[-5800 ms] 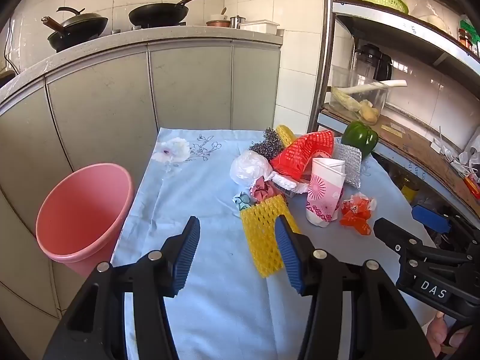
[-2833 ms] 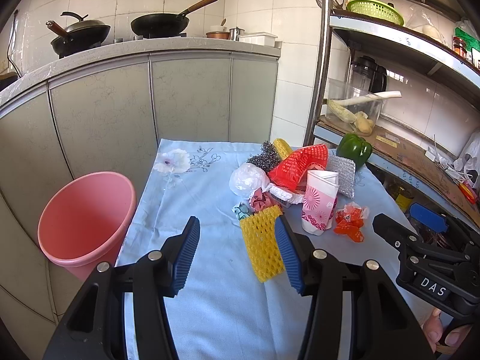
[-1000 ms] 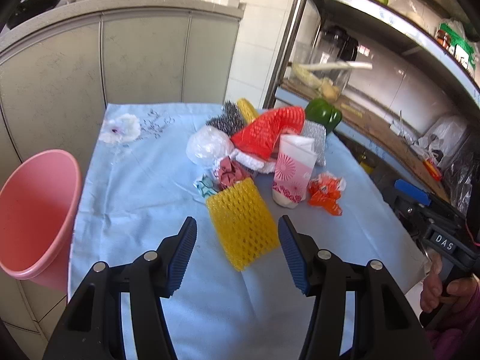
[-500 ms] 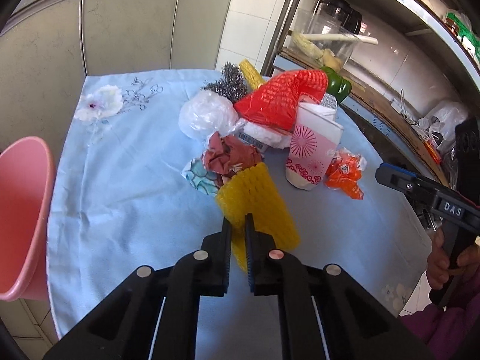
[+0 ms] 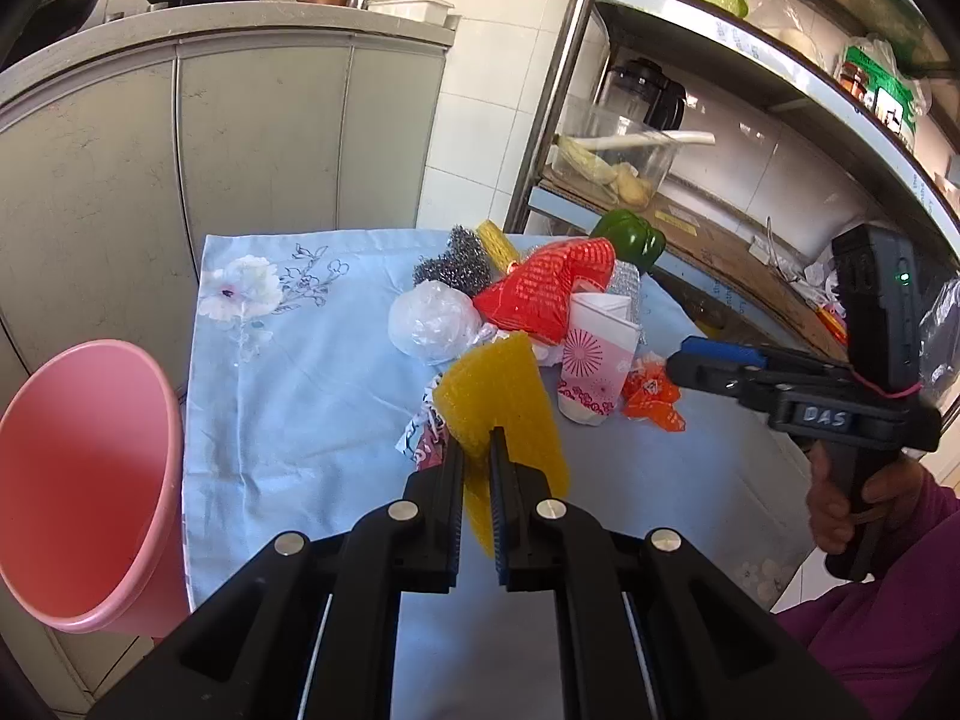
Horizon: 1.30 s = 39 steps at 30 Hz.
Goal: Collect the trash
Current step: 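Grasp the yellow foam net with the left gripper while the right gripper grasps the pink paper cup, then carry the foam net and paper cup over the pink bin and open both grippers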
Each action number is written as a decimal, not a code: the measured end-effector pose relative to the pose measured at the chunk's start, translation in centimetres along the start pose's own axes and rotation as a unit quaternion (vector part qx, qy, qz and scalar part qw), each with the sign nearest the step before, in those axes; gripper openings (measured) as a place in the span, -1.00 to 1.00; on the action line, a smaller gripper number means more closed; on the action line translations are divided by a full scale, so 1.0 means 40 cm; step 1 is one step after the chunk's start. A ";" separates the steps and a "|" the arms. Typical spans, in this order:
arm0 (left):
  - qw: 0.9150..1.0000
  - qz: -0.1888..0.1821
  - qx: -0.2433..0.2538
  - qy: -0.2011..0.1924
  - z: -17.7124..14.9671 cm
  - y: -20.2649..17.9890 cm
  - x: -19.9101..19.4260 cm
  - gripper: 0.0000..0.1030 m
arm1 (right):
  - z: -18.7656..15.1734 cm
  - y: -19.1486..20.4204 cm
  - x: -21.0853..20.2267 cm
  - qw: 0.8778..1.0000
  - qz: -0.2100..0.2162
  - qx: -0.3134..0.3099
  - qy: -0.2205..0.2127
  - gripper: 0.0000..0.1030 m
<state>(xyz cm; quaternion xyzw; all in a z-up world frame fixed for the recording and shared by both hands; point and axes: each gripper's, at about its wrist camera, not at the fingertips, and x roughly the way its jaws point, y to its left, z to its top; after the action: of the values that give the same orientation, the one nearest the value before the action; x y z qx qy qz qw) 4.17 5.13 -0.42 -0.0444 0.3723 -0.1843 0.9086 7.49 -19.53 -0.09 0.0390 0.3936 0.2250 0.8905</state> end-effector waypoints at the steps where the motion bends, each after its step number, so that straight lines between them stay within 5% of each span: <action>1: 1.000 0.000 -0.003 -0.003 0.000 0.004 -0.005 -0.86 | 0.004 0.003 0.009 1.000 -0.002 0.001 0.001 0.00; 5: 1.000 0.002 -0.018 -0.014 -0.009 0.023 -0.031 -0.86 | 0.026 0.022 0.047 1.000 -0.004 0.004 0.004 -0.10; 10: 0.999 0.006 -0.031 -0.029 -0.021 0.042 -0.063 -0.86 | 0.028 0.026 0.090 0.999 -0.012 0.012 0.028 -0.86; 20: 0.997 0.007 -0.042 -0.065 -0.034 0.055 -0.129 -0.86 | -0.006 0.057 -0.039 1.000 -0.015 -0.004 0.007 -0.88; 26: 0.994 0.024 -0.051 -0.092 -0.048 0.074 -0.183 -0.86 | 0.019 0.138 -0.093 0.999 0.020 -0.044 -0.016 -0.88; 39: 0.966 0.186 -0.118 -0.137 -0.087 0.253 -0.323 -0.86 | 0.191 0.474 0.067 0.968 0.199 -0.153 -0.006 -0.88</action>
<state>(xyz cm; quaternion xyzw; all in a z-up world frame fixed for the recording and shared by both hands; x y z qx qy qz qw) -3.64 19.46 3.40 -0.1060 0.2649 0.0411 0.9575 7.52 -0.56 8.00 -0.0187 0.3337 0.4546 0.8256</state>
